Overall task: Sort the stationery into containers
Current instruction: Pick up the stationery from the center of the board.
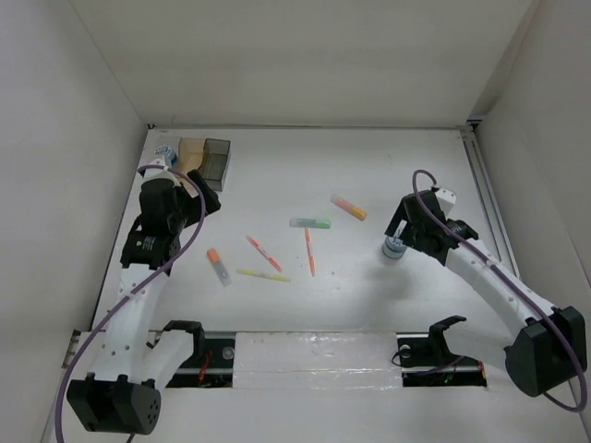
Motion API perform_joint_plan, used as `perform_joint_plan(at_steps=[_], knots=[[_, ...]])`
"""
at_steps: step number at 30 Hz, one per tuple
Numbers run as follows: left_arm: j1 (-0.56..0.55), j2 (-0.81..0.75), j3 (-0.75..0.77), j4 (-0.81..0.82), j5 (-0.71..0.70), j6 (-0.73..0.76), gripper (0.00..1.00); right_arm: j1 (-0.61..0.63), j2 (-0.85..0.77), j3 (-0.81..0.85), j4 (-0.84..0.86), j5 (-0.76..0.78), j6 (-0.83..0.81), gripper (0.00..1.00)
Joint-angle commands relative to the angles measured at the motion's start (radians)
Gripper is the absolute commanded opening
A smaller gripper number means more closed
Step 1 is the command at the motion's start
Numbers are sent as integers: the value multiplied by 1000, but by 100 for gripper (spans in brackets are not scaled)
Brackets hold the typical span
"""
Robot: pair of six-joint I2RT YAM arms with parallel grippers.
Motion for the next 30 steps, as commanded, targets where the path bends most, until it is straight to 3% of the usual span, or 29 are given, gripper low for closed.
perform_joint_plan(at_steps=[1, 18, 30], knots=[[0, -36, -18, 40, 21, 17, 100, -43, 35, 16, 35, -42, -33, 100], [0, -99, -45, 40, 41, 27, 100, -86, 179, 50, 111, -143, -120, 95], [0, -99, -45, 40, 50, 37, 100, -129, 188, 37, 169, -152, -151, 90]])
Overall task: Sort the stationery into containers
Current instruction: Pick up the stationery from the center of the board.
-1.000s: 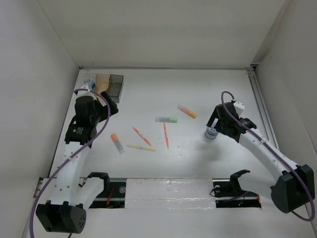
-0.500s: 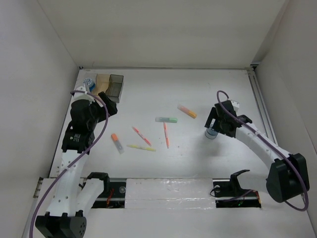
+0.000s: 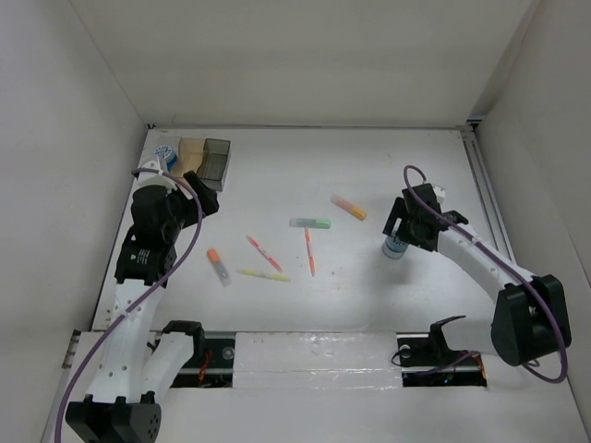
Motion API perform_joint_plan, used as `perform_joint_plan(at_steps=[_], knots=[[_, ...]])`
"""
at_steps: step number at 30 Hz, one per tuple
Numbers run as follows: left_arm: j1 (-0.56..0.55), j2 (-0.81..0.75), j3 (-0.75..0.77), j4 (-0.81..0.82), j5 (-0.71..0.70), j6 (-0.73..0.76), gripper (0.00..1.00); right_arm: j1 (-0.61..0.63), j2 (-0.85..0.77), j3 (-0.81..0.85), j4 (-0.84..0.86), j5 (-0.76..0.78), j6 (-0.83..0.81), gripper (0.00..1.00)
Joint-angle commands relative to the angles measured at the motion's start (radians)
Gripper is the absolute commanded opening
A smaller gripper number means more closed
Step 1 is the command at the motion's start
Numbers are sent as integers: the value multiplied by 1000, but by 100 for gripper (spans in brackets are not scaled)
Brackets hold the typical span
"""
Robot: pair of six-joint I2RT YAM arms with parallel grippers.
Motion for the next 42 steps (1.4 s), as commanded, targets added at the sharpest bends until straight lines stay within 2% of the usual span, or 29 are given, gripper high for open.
perform_joint_plan(at_steps=[1, 10, 16, 19, 22, 26, 27, 28, 31, 35, 42], knots=[[0, -16, -12, 30, 16, 15, 100, -22, 9, 28, 57, -15, -22, 90], [0, -16, -12, 30, 16, 15, 100, -22, 21, 29, 76, -46, -40, 82], [0, -16, -12, 30, 16, 15, 100, -22, 21, 29, 76, -55, -40, 70], [0, -16, -12, 30, 16, 15, 100, -22, 21, 29, 76, -55, -40, 68], [0, -25, -12, 30, 6, 15, 100, -22, 21, 20, 76, -65, -49, 60], [0, -25, -12, 30, 6, 15, 100, -22, 21, 20, 76, -65, -49, 30], [0, -25, -12, 30, 6, 15, 100, -22, 21, 20, 76, -65, -49, 11], [0, -25, -12, 30, 15, 15, 100, -22, 21, 20, 76, -65, -49, 2], [0, -25, -22, 53, 92, 15, 100, -22, 11, 20, 76, -78, -49, 0], [0, -25, -22, 62, 124, 24, 100, 1, -11, 43, 54, -89, -49, 0], [-12, -25, -31, 122, 264, 51, 100, 58, -22, 152, 13, -80, -49, 0]])
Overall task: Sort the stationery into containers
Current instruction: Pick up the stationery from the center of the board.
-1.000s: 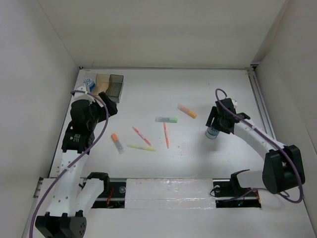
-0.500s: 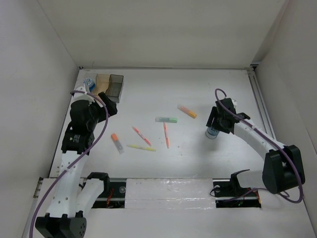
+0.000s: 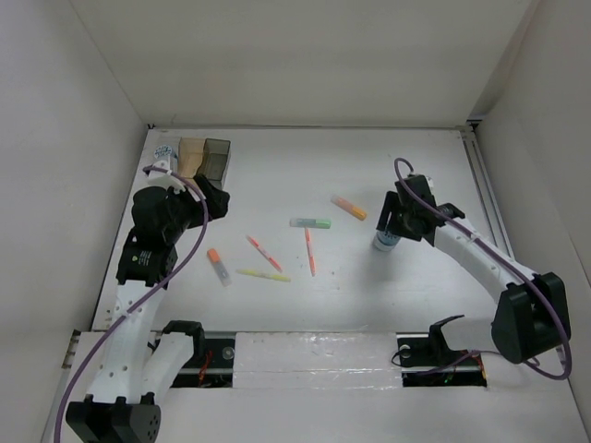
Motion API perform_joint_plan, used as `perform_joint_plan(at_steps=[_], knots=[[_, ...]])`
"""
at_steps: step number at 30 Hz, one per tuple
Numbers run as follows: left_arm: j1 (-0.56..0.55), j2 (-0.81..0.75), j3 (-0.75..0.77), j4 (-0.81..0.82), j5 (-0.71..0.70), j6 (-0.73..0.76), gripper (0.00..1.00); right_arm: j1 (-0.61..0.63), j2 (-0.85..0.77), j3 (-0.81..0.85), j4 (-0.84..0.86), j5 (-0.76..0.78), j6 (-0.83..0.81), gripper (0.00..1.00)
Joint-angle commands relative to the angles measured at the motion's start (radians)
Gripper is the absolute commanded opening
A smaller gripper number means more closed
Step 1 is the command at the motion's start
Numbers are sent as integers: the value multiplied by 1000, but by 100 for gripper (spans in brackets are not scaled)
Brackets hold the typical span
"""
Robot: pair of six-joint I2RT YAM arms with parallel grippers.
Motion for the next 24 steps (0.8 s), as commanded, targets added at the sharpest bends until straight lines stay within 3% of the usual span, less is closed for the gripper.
perform_joint_plan(at_steps=[1, 6, 10, 16, 17, 18, 22, 24], knots=[[-27, -16, -7, 74, 110, 30, 100, 29, -38, 111, 11, -1, -14, 0], [-99, 24, 4, 74, 133, 72, 100, 49, 17, 191, -9, -1, -32, 0], [-99, 35, -14, 147, 228, 73, 100, 49, 68, 289, -57, -1, -64, 0], [-99, 104, 8, 157, 205, 73, 100, 49, 126, 444, -136, -21, -90, 0], [-138, 143, 59, 143, 126, 73, 100, 49, 138, 467, -137, -30, -100, 0], [-246, 201, 97, 112, -20, 73, 100, 49, 138, 481, -150, -43, -100, 0], [-491, 389, 352, 3, -331, 83, 100, 49, 176, 562, -183, -61, -109, 0], [-616, 439, 398, 34, -391, 117, 100, 49, 196, 610, -192, -70, -120, 0]])
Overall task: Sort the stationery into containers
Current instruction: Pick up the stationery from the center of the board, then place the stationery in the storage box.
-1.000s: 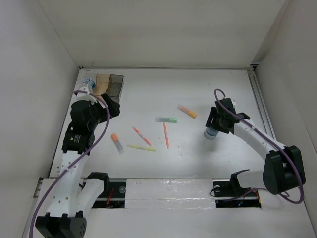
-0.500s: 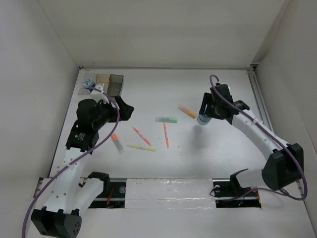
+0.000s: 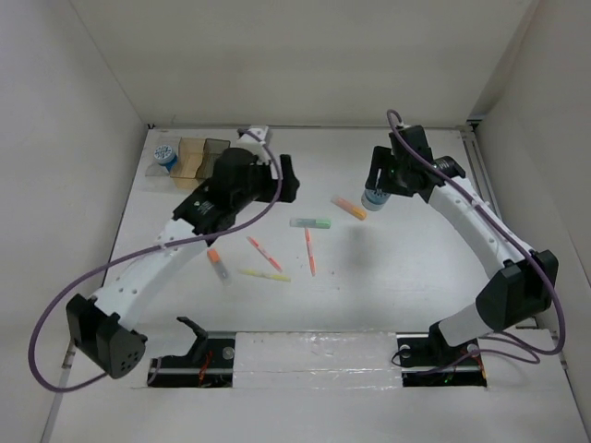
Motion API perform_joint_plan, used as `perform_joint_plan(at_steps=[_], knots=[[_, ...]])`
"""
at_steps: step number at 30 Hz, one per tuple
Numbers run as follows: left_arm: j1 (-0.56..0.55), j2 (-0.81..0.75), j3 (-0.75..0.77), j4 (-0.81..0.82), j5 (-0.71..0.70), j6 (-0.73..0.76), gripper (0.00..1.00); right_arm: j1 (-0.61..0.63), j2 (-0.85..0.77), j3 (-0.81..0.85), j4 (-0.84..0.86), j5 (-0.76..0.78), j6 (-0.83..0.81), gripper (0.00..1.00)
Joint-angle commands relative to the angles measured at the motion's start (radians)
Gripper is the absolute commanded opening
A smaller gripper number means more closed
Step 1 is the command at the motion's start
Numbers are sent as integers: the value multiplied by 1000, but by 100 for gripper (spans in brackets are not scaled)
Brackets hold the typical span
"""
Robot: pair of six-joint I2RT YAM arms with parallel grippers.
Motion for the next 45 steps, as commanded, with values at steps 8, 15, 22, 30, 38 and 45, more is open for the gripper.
perform_joint_plan(at_steps=[8, 15, 22, 30, 38, 45], knots=[[-452, 37, -199, 592, -466, 204, 100, -22, 46, 196, -85, -84, -58, 0], [-533, -16, -498, 1030, -468, 426, 100, -22, -48, 127, -46, -207, -58, 0], [-534, -29, -598, 1245, -415, 523, 100, 50, -112, 71, -23, -247, -37, 0], [-534, 1, -540, 1219, -287, 514, 100, 158, -132, 61, -14, -215, 16, 0], [-534, 10, -540, 1181, -230, 504, 100, 228, -132, 61, 6, -215, 49, 0], [-534, 30, -540, 1181, -252, 504, 100, 297, -141, 80, 15, -185, 82, 0]])
